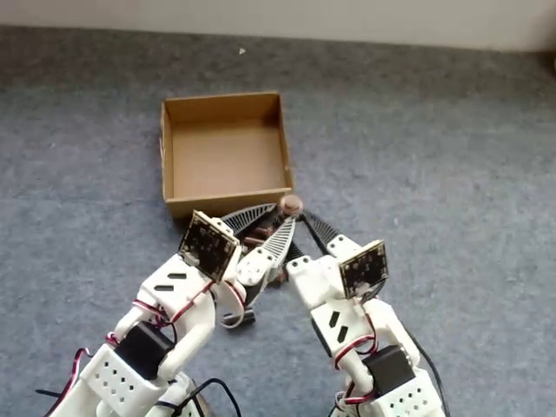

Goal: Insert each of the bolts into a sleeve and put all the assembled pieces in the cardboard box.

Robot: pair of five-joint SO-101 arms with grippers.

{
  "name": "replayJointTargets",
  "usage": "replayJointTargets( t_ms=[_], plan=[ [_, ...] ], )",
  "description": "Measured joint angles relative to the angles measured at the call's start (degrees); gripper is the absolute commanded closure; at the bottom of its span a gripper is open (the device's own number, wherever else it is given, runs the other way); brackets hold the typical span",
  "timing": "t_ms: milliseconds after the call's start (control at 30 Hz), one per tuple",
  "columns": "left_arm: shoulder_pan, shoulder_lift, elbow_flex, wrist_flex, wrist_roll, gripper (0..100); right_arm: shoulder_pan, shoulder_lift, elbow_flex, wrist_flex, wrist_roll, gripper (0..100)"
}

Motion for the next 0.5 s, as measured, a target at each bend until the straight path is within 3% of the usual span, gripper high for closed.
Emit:
replayJointTargets(
  t_ms=[400, 500],
  plan=[
    [-0.2, -0.1, -9.4, 17.1, 0.0, 79, 1.4, 0.0, 0.0, 0.2, -0.4, 99.3],
    [-0.3, -0.1, -10.7, 18.5, -2.3, 84, 4.6, 0.0, 0.0, 2.4, -0.4, 99.3]
  ],
)
